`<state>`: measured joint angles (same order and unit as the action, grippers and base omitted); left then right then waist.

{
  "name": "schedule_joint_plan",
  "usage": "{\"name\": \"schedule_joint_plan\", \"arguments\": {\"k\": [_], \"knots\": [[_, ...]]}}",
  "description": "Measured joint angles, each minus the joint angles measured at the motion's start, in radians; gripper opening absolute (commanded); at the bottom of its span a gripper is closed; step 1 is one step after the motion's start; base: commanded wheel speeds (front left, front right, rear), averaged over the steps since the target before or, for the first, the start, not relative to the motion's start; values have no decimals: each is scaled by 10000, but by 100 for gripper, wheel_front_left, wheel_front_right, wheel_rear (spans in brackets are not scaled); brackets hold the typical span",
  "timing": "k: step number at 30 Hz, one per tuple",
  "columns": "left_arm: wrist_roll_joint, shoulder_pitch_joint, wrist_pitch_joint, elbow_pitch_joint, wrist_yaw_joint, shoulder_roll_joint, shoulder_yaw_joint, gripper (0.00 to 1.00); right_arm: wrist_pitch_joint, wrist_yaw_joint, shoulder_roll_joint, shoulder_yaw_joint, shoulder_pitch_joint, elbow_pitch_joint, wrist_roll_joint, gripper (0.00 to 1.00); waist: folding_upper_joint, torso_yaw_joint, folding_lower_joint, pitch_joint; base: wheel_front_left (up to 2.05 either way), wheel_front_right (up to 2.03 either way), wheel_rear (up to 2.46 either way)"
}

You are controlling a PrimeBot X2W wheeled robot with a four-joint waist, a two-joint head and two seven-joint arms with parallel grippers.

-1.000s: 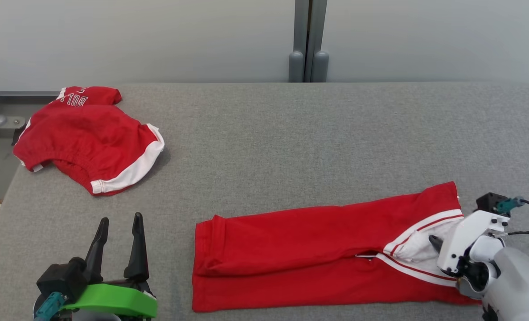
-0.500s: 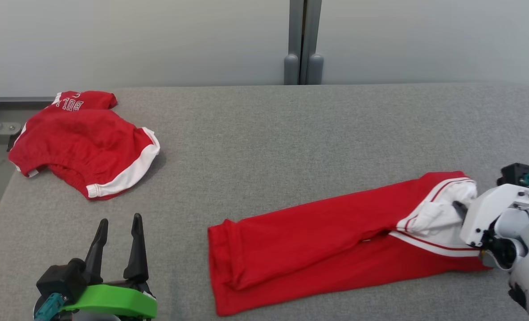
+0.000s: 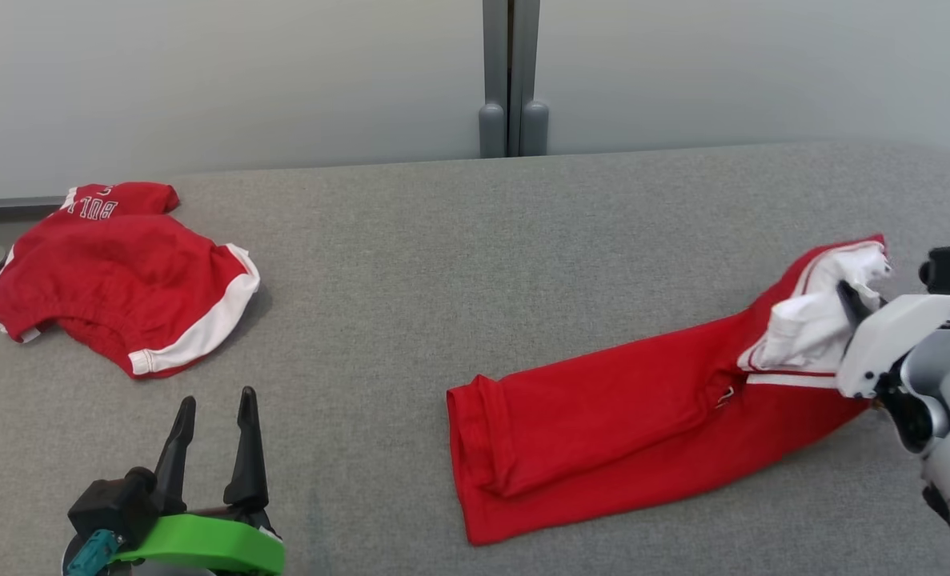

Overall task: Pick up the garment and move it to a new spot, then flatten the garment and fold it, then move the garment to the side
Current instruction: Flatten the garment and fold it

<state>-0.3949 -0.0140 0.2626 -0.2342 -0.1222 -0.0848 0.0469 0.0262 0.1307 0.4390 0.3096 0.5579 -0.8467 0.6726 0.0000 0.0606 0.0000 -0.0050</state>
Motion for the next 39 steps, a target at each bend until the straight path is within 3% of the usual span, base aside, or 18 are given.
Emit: {"name": "schedule_joint_plan", "arguments": {"k": [6,13,17,25,26,27,28,33,39], "knots": [[31,117,0,-163,-10,13,-65,100,232,0,-966,464,-787,2021,-1047,0,0,178,0,-132,0,0,0],[59,123,0,-303,-21,23,-23,100,1501,0,-2731,1093,-1888,4025,-1871,0,0,603,0,-209,0,0,0],[67,96,0,-372,-21,52,107,100,1933,0,-3308,1252,-2368,4247,-2115,0,0,961,0,-214,0,0,0],[71,42,0,-470,-50,58,194,100,2203,0,-3691,1254,-2648,3501,-2305,0,0,1698,0,-185,0,0,0],[71,37,0,-470,-50,56,190,100,2205,0,-3708,1271,-2653,3382,-2305,32,0,1752,0,-179,0,0,0],[71,37,0,-476,-52,56,186,100,2176,0,-3730,1283,-2653,3290,-2303,76,0,1808,0,-172,0,0,0],[69,37,0,-476,-52,56,178,100,2104,0,-3758,1289,-2649,3233,-2274,100,-1,1849,0,-162,0,0,0],[69,40,2,-451,-52,58,50,100,1536,0,-3858,1327,-2587,3649,-1561,100,0,1763,0,-119,0,0,0],[71,47,2,-397,-54,86,-21,100,1041,0,-3793,1083,-2589,5521,184,100,0,1415,0,-140,0,0,0]]}}
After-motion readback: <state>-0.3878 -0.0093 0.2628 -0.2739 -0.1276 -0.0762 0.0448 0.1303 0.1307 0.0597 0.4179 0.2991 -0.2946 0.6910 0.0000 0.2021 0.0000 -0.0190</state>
